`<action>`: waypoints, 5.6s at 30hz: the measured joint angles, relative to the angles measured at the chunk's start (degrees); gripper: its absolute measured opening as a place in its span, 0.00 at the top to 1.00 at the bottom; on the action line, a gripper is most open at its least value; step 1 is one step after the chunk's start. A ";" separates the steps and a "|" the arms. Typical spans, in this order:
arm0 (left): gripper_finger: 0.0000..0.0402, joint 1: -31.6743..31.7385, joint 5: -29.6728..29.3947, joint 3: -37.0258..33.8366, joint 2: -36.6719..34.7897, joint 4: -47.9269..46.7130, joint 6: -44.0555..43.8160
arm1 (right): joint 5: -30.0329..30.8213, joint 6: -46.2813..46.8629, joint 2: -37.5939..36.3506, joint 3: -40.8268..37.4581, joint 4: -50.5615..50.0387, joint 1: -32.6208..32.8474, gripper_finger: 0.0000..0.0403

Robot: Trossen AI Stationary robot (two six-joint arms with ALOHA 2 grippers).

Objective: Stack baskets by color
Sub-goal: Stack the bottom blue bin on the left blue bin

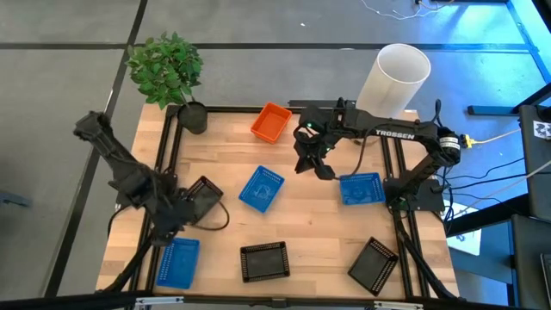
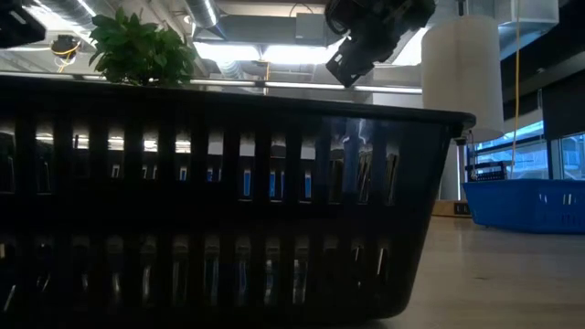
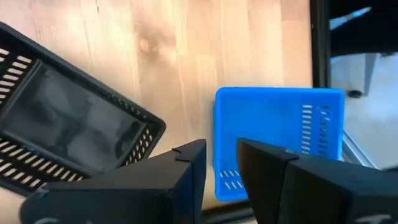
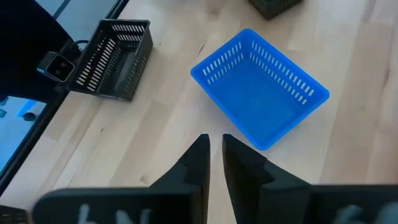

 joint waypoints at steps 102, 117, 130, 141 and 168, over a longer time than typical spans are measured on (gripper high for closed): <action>1.00 53.97 2.31 34.06 25.68 -6.11 85.38 | 0.57 3.26 -15.84 0.09 -2.57 -0.88 0.89; 1.00 60.03 13.06 34.02 40.41 4.71 98.56 | 6.08 7.74 -18.14 0.09 -3.38 -1.04 0.89; 1.00 60.14 10.12 34.00 46.54 8.00 87.42 | 6.08 7.72 -18.14 0.09 -3.38 -1.04 0.89; 1.00 60.14 9.62 33.98 48.06 7.22 85.72 | 6.10 7.65 -18.12 0.09 -3.38 -1.04 0.89; 0.86 57.43 5.66 33.98 48.03 6.42 83.06 | 6.10 7.58 -18.12 0.08 -3.38 -1.08 0.89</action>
